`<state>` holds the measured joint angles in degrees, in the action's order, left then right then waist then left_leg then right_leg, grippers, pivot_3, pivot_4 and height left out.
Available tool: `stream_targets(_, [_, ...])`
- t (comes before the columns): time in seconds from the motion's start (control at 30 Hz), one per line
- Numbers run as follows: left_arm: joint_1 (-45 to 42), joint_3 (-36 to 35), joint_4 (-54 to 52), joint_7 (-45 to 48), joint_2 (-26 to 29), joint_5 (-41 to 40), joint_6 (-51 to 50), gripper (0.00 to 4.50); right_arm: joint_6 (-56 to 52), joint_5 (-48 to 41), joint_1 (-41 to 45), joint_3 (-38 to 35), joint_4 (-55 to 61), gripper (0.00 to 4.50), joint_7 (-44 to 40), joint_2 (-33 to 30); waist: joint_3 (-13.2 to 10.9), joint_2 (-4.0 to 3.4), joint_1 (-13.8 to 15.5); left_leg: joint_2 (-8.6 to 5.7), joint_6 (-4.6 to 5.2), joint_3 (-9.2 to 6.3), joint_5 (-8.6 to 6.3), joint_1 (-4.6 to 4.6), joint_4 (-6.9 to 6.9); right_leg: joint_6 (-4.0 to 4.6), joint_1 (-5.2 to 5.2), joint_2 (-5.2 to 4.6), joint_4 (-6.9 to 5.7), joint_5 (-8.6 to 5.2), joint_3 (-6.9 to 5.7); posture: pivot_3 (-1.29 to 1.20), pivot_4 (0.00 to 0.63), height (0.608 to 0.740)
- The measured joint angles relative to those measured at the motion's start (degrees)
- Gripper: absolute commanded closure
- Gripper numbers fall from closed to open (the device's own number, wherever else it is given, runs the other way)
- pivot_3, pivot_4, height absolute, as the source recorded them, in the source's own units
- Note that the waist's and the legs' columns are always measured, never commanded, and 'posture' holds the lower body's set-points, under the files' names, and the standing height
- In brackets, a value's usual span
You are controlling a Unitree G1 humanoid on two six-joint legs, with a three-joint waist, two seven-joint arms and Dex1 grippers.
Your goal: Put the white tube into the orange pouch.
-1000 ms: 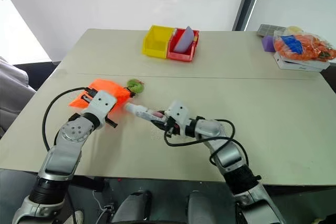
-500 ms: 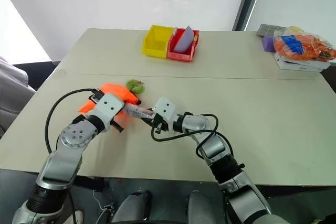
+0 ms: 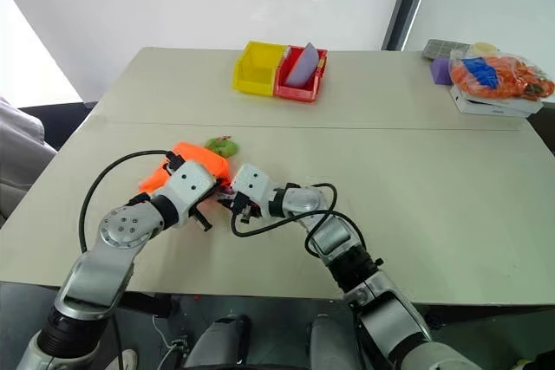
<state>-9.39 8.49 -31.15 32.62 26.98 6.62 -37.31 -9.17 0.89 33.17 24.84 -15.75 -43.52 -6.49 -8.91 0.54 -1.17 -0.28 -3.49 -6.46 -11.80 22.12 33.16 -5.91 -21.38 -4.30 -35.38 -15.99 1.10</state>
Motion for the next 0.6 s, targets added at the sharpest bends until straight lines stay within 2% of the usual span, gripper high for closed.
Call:
stream_targets(0.27, [0.33,0.01,-1.85,0.92,-0.15,-2.25,-2.35,4.50,4.51,2.98,3.91,1.96,-9.24,3.25,-0.44,4.59,0.00,0.01,-0.04,0.01,0.00,0.00,0.00,-0.03,-0.01,0.00,0.00,0.02,-0.02,0.00,0.01,0.00,0.150,0.724])
stream_targets(0.3, [0.70,-0.09,-2.27,0.93,-0.01,-2.39,-2.33,4.50,4.52,2.99,3.97,1.95,-9.44,2.35,-0.62,4.85,0.00,0.01,-0.05,0.01,0.00,-0.01,0.00,-0.03,-0.01,0.00,0.00,0.02,-0.02,0.00,0.01,0.00,0.150,0.724])
stream_targets(0.33, [1.10,-0.22,-2.71,0.97,0.23,-2.62,-2.22,4.50,4.51,2.97,3.95,1.95,-9.44,2.08,-0.94,4.89,0.00,0.00,-0.05,0.01,0.00,-0.01,0.00,-0.03,-0.02,0.00,0.00,0.02,-0.02,0.00,0.01,0.00,0.150,0.724])
stream_targets(0.47, [3.06,-0.30,-2.93,1.97,1.61,-4.35,-1.95,4.50,4.14,2.53,3.56,1.63,-7.10,0.05,-2.42,4.22,-0.01,-0.01,-0.03,0.01,0.00,-0.01,0.00,-0.03,-0.03,0.01,-0.01,0.02,-0.02,0.00,0.02,0.00,0.150,0.724])
stream_targets(0.6, [4.49,-1.37,-2.83,2.77,3.18,-6.42,-0.75,4.50,2.81,0.98,-0.22,1.24,0.43,0.01,-3.92,1.08,0.00,0.00,0.10,0.01,0.00,-0.02,0.00,-0.02,-0.03,0.03,0.00,0.02,0.00,-0.02,0.02,0.00,0.150,0.724])
